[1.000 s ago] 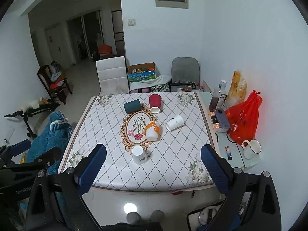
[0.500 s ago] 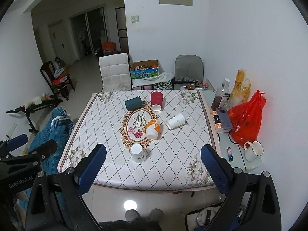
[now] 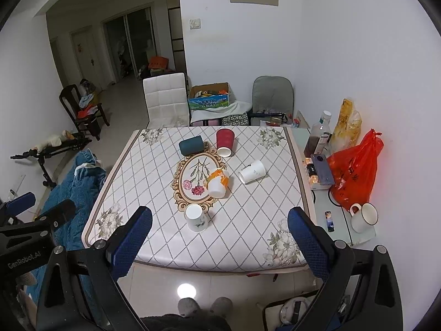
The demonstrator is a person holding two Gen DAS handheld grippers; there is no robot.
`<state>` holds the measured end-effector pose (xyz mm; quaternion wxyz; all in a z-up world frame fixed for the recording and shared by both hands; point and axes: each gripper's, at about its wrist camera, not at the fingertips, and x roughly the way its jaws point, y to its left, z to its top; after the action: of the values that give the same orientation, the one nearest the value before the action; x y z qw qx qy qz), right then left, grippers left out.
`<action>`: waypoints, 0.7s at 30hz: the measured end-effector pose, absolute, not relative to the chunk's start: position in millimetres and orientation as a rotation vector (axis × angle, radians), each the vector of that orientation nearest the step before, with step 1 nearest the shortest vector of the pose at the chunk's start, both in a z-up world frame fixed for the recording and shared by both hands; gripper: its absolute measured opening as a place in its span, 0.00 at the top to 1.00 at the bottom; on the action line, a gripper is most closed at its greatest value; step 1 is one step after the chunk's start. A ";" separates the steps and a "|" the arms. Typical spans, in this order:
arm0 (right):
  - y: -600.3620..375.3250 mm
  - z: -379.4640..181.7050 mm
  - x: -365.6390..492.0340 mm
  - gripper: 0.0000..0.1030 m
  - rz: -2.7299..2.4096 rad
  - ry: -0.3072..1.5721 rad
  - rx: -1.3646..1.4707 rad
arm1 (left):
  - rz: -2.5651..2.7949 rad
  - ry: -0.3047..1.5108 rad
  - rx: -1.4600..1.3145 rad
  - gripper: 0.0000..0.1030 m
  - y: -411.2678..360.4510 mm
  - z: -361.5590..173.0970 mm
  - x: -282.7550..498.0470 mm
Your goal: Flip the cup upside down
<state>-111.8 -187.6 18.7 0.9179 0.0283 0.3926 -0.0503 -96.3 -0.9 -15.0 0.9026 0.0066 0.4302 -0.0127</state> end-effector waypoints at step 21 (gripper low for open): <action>-185.5 15.8 -107.7 0.02 -0.082 0.813 0.047 | -0.008 0.901 0.008 0.04 1.4 -18.7 -94.4</action>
<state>-107.7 -185.5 15.8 0.9174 0.0230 0.3952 -0.0401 -94.4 1.4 -18.7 0.9003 0.0037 0.4352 -0.0037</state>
